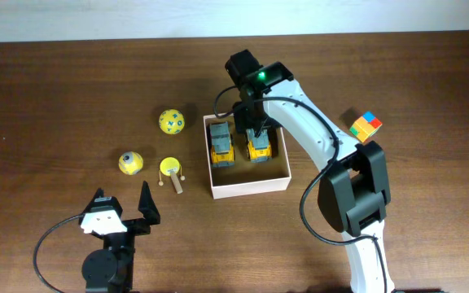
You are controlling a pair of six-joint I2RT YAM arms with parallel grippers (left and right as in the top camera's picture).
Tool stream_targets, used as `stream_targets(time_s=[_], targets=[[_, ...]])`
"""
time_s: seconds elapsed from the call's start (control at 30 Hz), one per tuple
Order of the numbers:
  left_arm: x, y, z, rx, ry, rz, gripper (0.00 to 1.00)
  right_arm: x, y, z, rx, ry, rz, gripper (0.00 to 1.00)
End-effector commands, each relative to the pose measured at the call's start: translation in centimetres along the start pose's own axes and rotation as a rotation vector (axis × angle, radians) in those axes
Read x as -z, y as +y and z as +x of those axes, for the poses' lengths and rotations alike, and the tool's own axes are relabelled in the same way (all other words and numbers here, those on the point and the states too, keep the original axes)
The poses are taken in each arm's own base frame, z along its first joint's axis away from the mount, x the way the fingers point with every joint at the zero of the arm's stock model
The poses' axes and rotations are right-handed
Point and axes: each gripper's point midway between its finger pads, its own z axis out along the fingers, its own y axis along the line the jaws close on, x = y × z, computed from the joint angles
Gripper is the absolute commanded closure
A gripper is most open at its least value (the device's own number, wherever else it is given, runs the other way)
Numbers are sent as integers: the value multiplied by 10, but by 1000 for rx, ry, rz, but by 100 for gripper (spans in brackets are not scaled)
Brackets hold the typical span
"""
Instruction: Pack container
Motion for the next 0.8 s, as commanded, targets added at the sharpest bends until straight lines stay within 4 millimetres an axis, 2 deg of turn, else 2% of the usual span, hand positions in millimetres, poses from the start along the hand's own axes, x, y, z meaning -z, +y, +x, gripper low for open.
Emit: stream_targets(time_s=[0.0, 0.07, 0.3, 0.43, 0.77], targets=[[0, 0, 1, -16, 3, 4, 1, 24, 4, -10, 47, -49, -3, 40], [0, 0, 1, -16, 3, 4, 1, 26, 7, -6, 67, -36, -2, 47], [0, 0, 1, -16, 3, 4, 1, 28, 38, 6, 178, -32, -37, 67], [0, 0, 1, -16, 3, 4, 1, 25, 50, 7, 200, -51, -45, 72], [0, 0, 1, -16, 3, 4, 1, 4, 53, 4, 195, -68, -48, 84]])
